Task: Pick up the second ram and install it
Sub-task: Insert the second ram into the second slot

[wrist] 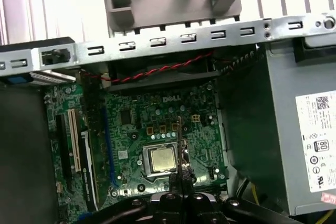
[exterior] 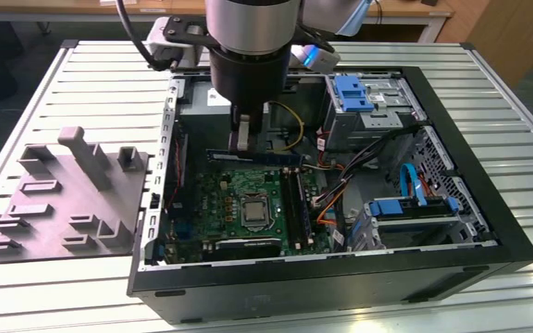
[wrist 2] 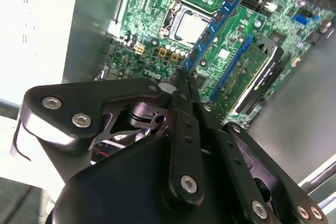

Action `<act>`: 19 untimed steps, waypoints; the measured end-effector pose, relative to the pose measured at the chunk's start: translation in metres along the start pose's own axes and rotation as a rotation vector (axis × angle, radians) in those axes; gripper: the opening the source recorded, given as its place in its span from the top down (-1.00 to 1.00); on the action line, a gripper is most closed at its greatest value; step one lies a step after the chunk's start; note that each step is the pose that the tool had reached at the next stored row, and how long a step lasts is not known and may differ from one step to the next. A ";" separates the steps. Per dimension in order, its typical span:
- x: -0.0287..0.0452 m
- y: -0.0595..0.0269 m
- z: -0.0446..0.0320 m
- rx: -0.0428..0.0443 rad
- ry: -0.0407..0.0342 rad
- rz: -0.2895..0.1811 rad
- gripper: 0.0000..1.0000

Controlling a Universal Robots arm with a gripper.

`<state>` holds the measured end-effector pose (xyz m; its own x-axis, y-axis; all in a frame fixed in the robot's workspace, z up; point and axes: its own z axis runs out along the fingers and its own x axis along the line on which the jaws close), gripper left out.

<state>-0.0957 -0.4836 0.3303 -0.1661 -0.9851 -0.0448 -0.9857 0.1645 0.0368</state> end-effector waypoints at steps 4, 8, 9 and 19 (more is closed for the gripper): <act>0.0000 0.0000 0.0008 0.0033 -0.0027 0.072 0.77; 0.0001 -0.0001 0.0017 0.0065 -0.0053 0.145 0.77; 0.0001 -0.0001 0.0019 0.0073 -0.0060 0.163 0.77; 0.0002 -0.0001 0.0040 0.0155 -0.0126 0.344 0.77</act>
<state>-0.0957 -0.4836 0.3263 -0.4891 -0.8711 -0.0448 -0.8722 0.4878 0.0368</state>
